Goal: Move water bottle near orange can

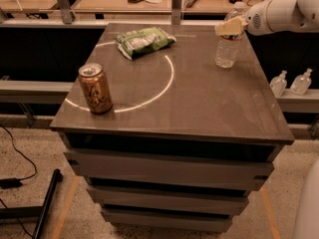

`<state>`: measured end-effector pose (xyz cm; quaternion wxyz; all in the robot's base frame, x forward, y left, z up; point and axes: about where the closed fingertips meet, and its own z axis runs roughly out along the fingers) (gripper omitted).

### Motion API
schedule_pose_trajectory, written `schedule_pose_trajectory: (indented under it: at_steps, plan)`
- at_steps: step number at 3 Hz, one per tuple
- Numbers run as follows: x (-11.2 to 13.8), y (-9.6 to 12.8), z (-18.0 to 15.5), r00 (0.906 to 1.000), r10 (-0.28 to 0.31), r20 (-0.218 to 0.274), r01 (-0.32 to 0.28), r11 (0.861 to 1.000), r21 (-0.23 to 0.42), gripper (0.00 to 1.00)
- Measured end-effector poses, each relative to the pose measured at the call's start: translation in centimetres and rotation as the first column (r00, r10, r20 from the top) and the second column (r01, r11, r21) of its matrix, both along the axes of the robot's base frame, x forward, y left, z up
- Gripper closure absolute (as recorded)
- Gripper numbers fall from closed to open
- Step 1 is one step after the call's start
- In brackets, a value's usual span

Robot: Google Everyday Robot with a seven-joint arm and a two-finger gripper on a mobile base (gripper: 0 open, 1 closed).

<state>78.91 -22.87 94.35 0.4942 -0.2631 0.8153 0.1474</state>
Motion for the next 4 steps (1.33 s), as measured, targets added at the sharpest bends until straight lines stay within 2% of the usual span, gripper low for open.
schedule_pose_trajectory:
  at_steps: [1,2,3,4]
  plan:
    - [-2.2,1.4,0.9,0.9977,0.062,-0.027,-0.063,0.998,-0.009,1.0]
    - [-6.0,7.2,2.9,0.9737,0.227,-0.012,-0.227,0.973,0.046,1.0]
    - [-6.0,7.3,2.9,0.9737,0.228,-0.012,-0.227,0.973,0.046,1.0]
    - [-6.2,8.5,2.5,0.9609,0.277,0.004,-0.277,0.959,0.061,1.0]
